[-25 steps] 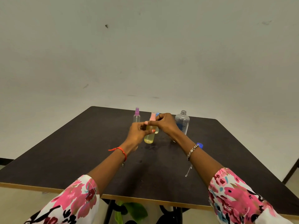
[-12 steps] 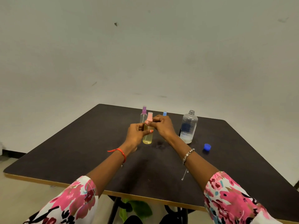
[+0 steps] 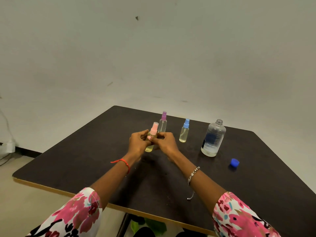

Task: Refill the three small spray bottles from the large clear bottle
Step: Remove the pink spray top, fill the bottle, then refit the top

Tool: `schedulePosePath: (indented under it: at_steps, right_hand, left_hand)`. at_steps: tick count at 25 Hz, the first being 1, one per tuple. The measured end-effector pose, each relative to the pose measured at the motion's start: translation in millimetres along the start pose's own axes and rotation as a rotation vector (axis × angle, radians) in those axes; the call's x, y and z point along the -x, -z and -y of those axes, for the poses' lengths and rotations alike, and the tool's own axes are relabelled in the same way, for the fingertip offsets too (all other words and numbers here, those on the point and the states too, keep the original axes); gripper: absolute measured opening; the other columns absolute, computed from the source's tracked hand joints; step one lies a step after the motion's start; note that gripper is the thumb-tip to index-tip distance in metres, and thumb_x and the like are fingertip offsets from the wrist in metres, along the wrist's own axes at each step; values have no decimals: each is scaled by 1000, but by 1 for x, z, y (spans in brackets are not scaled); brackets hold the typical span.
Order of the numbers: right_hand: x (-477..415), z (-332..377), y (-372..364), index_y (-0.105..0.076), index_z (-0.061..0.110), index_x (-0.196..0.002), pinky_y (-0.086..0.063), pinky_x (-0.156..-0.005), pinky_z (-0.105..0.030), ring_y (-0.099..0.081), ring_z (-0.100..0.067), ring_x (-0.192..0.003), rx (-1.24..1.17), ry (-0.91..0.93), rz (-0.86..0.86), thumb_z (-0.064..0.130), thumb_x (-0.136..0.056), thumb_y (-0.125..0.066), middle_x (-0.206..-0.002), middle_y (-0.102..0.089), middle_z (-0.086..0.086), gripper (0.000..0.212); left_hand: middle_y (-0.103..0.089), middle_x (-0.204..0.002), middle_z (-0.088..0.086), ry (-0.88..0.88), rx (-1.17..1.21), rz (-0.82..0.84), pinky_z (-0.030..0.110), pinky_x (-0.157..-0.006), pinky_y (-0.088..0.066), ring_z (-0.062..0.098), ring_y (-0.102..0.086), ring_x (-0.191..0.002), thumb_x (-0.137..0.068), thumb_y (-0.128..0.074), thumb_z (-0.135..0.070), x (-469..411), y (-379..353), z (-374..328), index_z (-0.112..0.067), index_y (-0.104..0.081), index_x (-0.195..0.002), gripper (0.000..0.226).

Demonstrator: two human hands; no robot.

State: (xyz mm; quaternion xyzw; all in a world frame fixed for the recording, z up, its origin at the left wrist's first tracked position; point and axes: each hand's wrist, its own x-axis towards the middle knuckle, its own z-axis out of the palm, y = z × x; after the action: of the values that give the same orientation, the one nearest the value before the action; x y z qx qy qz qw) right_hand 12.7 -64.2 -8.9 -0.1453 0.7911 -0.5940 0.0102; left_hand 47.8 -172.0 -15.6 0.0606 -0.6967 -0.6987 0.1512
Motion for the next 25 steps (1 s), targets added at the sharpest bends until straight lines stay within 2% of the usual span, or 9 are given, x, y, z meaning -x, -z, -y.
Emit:
schedulePosePath:
  at_steps: [2,5,8,10,12,22,25]
  right_hand:
    - [-7,-3,-9,-64,-2,-104,-57,-79,-42,-66,-25,-83,21,21,-35,16,-79,-70,-99,-67,-18,31]
    - [-24,-9,-21,-64,-4,-102,-55,-83,-42,-64,-26,-90,58,31,-106,12,-80,-68,-100,-67,-18,27]
    - [-43,-13,-30,-63,-4,-102,-54,-85,-44,-64,-31,-95,53,21,-132,11,-80,-68,-101,-66,-21,27]
    - [-54,-12,-35,-60,-4,-106,-51,-83,-34,-62,-29,-99,90,35,-111,12,-82,-66,-105,-65,-20,30]
    - [-65,-12,-41,-59,-4,-107,-48,-80,-29,-61,-28,-100,123,44,-82,13,-82,-66,-107,-65,-20,31]
    - [-80,-24,-59,-57,-1,-110,-49,-86,-32,-59,-28,-104,169,37,-151,9,-78,-69,-112,-62,-19,35]
    - [-77,-26,-55,-57,-3,-107,-48,-80,-29,-59,-27,-100,215,21,-127,8,-74,-73,-107,-63,-19,38]
  left_hand:
    - [-49,-137,19,75,-31,37,39,-100,-47,30,-50,-125,-74,-63,16,-9,9,9,3,-32,-139,73]
    - [-39,-145,19,138,-84,30,42,-107,-40,28,-39,-135,-73,-55,24,-23,21,20,1,-23,-142,80]
    - [-39,-145,21,168,-128,58,33,-102,-42,28,-39,-134,-76,-46,26,-33,28,28,2,-21,-143,75]
    - [-41,-144,20,182,-144,76,30,-98,-42,27,-42,-133,-78,-40,26,-40,30,35,2,-21,-143,72]
    - [-39,-145,19,192,-146,82,29,-102,-39,26,-40,-134,-78,-37,27,-44,31,39,2,-21,-143,71]
    - [-40,-145,18,226,-139,64,33,-110,-36,25,-40,-135,-82,-37,23,-55,38,36,2,-21,-143,66]
    - [-39,-145,18,255,-124,62,32,-110,-35,25,-39,-135,-82,-37,22,-53,35,32,4,-19,-143,66]
